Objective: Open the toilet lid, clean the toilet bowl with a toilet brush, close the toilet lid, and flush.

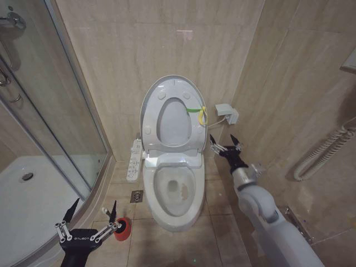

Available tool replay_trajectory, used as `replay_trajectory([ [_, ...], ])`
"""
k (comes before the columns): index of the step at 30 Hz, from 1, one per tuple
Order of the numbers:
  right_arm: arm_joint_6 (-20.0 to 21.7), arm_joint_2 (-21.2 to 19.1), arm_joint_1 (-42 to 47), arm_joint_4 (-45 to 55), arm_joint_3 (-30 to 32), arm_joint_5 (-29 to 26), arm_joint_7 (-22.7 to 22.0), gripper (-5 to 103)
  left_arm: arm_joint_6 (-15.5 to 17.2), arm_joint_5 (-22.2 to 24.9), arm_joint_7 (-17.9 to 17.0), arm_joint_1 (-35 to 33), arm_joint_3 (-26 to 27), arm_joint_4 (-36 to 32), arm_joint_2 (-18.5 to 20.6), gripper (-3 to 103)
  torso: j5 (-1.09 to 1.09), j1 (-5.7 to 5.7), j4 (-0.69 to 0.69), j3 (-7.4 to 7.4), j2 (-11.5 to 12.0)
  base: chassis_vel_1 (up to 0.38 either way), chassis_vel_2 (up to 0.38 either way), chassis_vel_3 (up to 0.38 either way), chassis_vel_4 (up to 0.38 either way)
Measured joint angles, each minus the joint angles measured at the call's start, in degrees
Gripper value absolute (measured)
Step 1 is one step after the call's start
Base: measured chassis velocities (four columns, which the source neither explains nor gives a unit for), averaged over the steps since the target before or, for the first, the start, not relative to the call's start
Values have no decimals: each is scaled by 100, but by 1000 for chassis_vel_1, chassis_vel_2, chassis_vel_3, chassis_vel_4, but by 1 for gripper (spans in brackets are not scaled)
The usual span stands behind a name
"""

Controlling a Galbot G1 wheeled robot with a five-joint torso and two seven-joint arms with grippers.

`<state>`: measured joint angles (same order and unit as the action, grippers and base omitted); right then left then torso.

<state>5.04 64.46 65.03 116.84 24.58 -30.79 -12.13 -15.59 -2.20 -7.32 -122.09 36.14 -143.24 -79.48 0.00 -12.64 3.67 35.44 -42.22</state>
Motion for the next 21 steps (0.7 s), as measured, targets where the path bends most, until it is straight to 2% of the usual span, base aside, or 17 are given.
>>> replay_trajectory([
  [6,73,72,900,459,266,100,-111,100,0,0,0,0,0,0,0,100,0,0,0,0,0,0,0,0,0],
  [12,222,395,1822,894,563,503,-268,100,0,0,0,0,0,0,-1,100,0,0,0,0,0,0,0,0,0],
  [15,105,511,2123,1008,617,656,-166,100,0,0,0,0,0,0,-1,100,0,0,0,0,0,0,0,0,0],
  [18,-121,566,2624,1187,894,991,248,100,0,0,0,0,0,-1,0,100,0,0,-1,0,0,0,0,0,0],
  [19,-121,566,2624,1187,894,991,248,100,0,0,0,0,0,-1,0,100,0,0,-1,0,0,0,0,0,0],
  [21,-230,698,2955,1352,1170,1212,601,100,0,0,0,0,0,0,-1,100,0,0,-1,0,0,0,0,0,0],
])
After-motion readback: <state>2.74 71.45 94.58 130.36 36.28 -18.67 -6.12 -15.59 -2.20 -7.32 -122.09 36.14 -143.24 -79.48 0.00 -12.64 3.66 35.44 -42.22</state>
